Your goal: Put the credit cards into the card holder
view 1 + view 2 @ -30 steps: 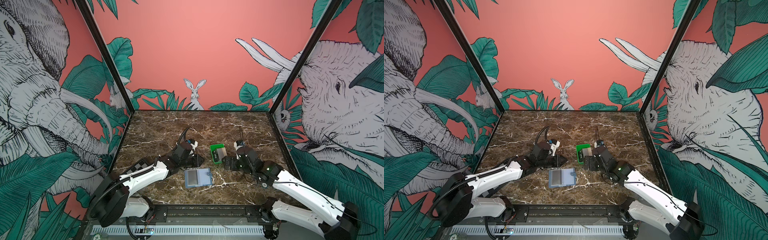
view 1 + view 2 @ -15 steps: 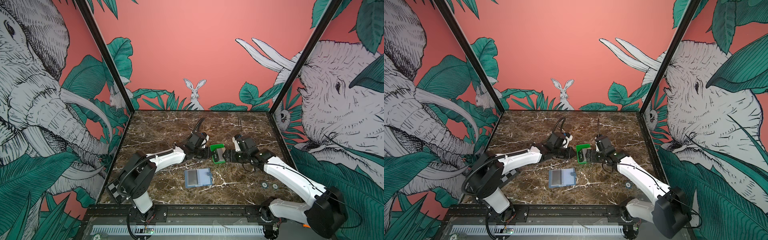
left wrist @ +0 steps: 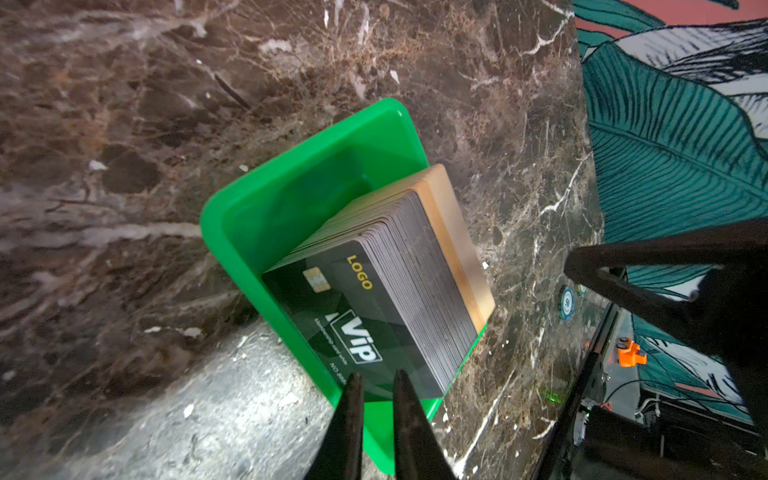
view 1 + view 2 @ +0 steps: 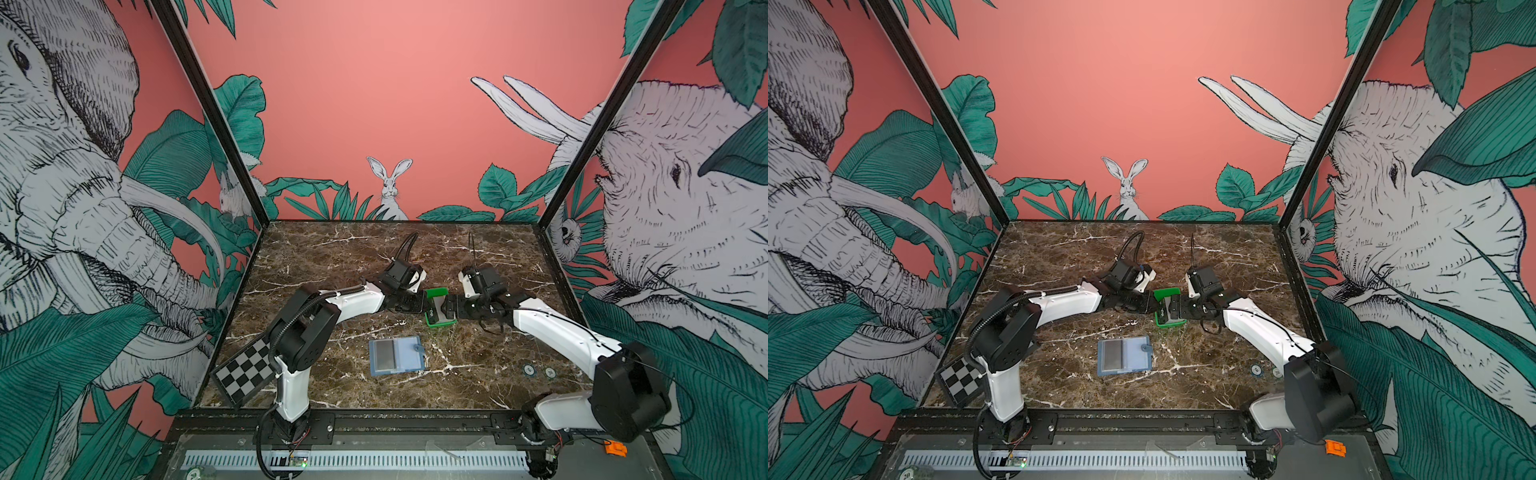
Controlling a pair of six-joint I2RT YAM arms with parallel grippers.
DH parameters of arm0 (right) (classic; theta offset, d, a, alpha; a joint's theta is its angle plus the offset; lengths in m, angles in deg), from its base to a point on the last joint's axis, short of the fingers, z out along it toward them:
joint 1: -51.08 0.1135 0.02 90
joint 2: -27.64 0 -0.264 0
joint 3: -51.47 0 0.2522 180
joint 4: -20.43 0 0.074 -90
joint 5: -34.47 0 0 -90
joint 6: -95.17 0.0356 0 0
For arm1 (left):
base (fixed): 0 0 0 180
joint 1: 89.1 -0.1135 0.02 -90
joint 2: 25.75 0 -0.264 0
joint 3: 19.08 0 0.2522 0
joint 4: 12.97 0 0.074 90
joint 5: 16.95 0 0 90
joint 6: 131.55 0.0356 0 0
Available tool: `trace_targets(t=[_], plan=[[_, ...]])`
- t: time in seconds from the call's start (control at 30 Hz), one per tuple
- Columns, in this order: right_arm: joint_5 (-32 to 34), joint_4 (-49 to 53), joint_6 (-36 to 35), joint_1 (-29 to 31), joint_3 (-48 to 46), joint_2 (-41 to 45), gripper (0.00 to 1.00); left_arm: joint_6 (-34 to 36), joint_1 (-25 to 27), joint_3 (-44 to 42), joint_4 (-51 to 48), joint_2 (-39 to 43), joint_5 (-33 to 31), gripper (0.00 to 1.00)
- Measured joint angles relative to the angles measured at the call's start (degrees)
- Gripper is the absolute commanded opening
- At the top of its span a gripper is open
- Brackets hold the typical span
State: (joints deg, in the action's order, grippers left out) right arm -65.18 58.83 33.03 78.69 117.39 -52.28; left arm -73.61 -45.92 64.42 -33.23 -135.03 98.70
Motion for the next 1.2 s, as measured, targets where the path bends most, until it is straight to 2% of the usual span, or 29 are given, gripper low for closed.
trace_targets(t=[0.4,1.2], plan=[[-1.6,-1.2,-1.1,0.0,0.6,-4.4,0.93,-1.3,-2.3,-0.4,2.2,-0.3,2.8,0.13],[-1.5,-1.7,-2.7,0.0,1.2,-5.4,0.96,-3.7,-2.3,-0.4,5.6,-2.4,3.4,0.14]])
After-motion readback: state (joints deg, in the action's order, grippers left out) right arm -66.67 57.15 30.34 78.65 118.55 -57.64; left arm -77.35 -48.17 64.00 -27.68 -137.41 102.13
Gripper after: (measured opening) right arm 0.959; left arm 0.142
